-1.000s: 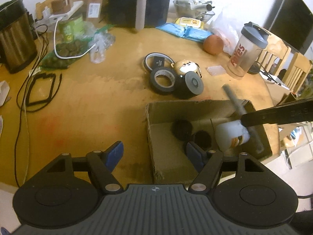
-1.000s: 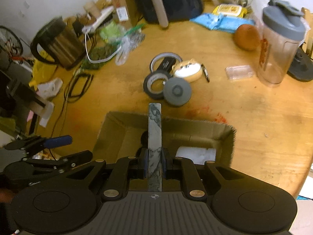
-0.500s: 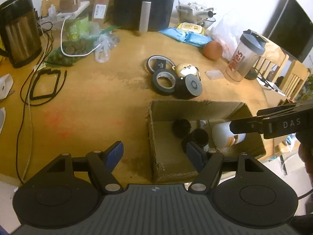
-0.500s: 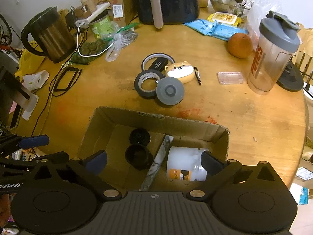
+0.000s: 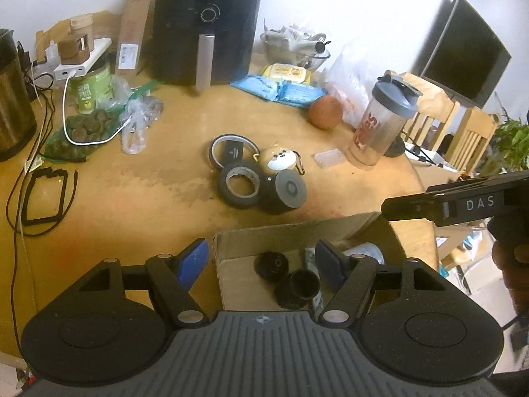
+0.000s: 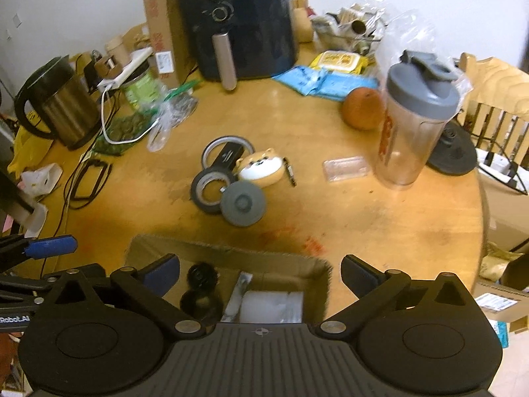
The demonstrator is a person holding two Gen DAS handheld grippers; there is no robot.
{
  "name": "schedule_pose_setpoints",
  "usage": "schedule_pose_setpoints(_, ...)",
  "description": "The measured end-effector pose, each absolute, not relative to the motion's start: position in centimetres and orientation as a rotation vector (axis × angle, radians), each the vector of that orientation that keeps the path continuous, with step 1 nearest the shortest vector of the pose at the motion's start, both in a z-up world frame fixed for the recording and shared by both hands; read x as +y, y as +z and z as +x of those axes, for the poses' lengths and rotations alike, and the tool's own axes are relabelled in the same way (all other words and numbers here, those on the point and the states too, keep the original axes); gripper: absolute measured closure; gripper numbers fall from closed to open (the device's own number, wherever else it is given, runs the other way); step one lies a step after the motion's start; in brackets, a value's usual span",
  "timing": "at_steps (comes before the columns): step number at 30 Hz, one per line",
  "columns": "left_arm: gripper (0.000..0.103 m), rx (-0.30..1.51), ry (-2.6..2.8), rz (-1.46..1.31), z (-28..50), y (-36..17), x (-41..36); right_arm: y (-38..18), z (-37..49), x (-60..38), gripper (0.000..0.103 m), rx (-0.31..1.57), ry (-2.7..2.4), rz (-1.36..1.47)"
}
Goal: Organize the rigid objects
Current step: 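Reach the right tool to the grey-topped black cylinder and grasp it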
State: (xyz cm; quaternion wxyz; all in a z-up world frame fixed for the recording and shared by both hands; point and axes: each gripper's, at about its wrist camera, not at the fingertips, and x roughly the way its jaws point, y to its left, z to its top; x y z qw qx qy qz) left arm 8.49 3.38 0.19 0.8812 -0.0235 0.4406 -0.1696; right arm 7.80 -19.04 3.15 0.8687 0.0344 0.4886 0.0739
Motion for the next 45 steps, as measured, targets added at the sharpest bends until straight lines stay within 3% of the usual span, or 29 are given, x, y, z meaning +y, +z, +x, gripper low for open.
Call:
schedule_pose_setpoints(21,0.032,1.008,-0.270,-0.094,9.4,-1.0,3.1,0.2,12.2,-20.4,0.000,1.043,0.254,-0.056)
schedule_pose_setpoints(45,0.032,0.993,-0.123,-0.143,10.3,-0.3,3.5,-2.9,18.0,-17.4,0.000,1.014,0.490,-0.154)
